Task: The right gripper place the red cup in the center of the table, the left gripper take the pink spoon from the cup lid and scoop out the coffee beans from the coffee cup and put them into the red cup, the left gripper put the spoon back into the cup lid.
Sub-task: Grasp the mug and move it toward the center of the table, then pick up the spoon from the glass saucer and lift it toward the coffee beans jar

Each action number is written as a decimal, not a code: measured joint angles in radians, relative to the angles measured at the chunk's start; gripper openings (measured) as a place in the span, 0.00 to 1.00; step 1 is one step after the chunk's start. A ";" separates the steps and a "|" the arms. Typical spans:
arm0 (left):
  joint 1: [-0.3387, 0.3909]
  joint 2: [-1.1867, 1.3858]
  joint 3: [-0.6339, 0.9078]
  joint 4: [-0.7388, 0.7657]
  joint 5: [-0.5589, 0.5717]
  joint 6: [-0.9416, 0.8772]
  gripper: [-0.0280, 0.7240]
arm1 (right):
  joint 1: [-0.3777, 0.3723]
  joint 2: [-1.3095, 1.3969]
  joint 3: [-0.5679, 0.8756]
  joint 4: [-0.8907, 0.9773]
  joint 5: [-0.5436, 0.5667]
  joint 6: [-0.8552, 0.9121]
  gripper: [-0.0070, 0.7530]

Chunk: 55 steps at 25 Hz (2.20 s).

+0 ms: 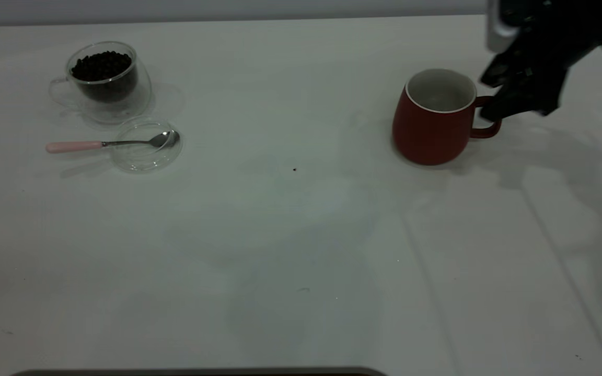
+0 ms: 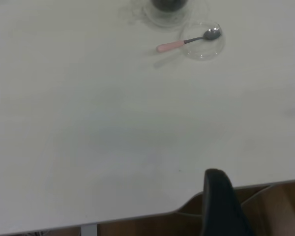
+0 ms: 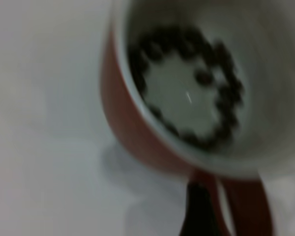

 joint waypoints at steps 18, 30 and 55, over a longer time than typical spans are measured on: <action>0.000 0.000 0.000 0.000 0.000 -0.001 0.64 | 0.358 0.135 -0.211 0.260 -0.065 0.000 0.71; 0.000 0.000 0.000 0.000 0.000 -0.001 0.64 | 0.311 -0.123 -0.082 0.129 0.179 0.759 0.71; 0.000 0.000 0.000 0.000 0.000 0.001 0.64 | 0.126 -1.624 0.869 -0.918 0.612 2.098 0.67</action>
